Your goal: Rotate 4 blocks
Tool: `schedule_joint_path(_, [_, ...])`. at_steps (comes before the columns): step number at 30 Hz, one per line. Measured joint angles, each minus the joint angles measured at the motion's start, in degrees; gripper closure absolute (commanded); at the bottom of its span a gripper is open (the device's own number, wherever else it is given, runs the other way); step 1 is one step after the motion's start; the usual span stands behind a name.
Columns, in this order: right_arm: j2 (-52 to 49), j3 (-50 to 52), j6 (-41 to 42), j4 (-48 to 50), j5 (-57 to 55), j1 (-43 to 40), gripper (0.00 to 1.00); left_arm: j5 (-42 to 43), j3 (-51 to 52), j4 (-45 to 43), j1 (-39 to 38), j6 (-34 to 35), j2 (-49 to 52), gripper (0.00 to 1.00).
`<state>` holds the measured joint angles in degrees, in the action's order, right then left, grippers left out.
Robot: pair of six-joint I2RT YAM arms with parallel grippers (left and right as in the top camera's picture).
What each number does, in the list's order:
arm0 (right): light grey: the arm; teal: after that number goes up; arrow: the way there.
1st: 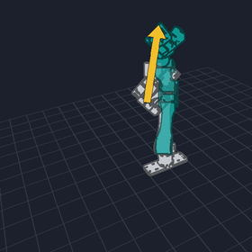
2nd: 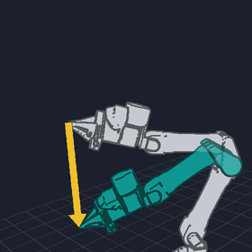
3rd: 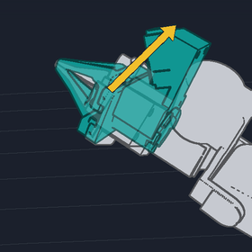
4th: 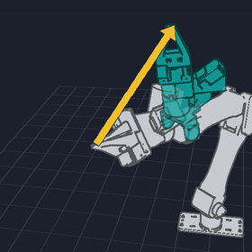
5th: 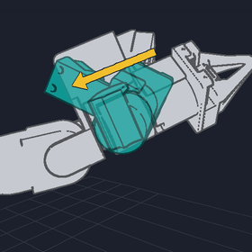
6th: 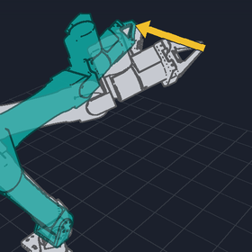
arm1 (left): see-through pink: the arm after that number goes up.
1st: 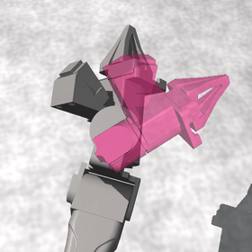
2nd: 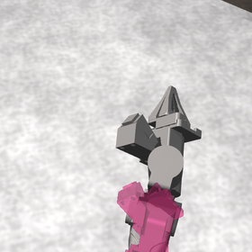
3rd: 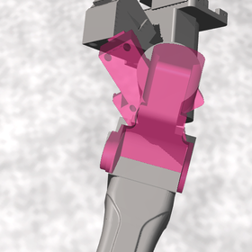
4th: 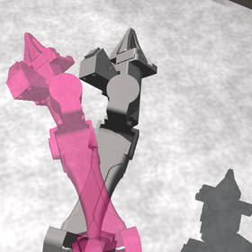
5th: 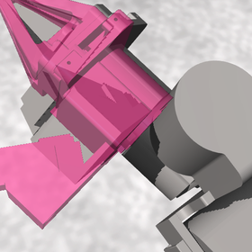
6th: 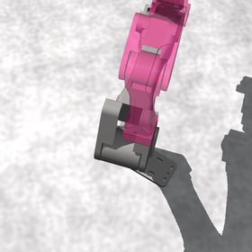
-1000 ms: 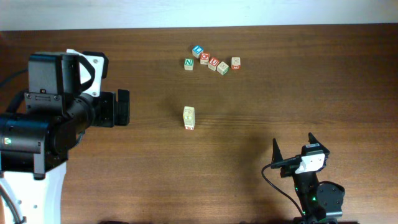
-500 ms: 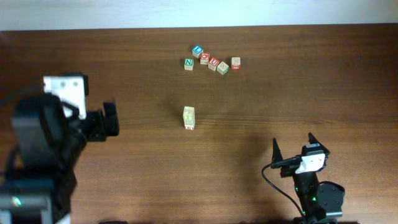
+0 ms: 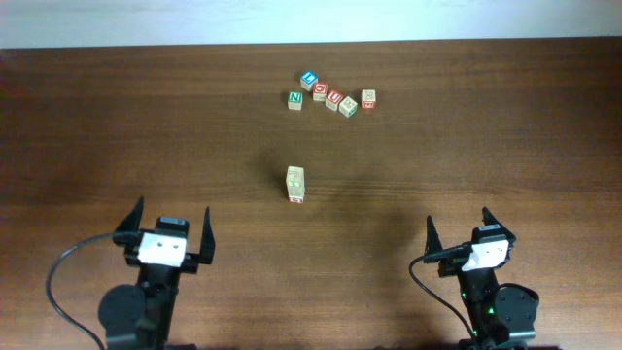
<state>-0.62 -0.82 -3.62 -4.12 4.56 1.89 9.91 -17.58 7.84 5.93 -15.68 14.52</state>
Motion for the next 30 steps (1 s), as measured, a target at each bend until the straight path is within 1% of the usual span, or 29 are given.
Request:
schedule_joint_path(1, [0.00,0.00,0.02,0.00,0.00,0.00,0.02,-0.50,3.32,-1.86,0.00,-1.16,-2.34,0.01])
schedule_joint_path(4, [0.00,0.00,0.02,-0.02,0.00,0.00,0.02,-1.31,7.74,-5.60,0.00,-2.38,-5.27,0.01])
schedule_joint_path(5, [0.00,0.00,0.02,-0.02,-0.02,0.00,0.02,-1.60,10.84,-6.75,0.00,-3.06,-7.48,0.01])
schedule_joint_path(8, [0.00,0.00,0.04,-0.02,0.00,0.00,0.02,-2.43,14.64,-7.34,0.00,-3.78,-10.82,0.01])
schedule_joint_path(10, [0.00,0.00,0.00,-0.02,0.00,0.00,0.02,-2.91,16.26,-6.01,0.00,-4.09,-12.96,0.01])
schedule_joint_path(13, [0.00,0.00,0.00,-0.02,0.00,0.00,0.02,-3.50,16.61,-3.61,0.00,-4.31,-13.57,0.01])
schedule_joint_path(30, [0.00,0.00,0.00,-0.02,0.00,0.00,0.02,-4.37,16.61,-3.58,0.00,-4.31,-13.57,0.01])
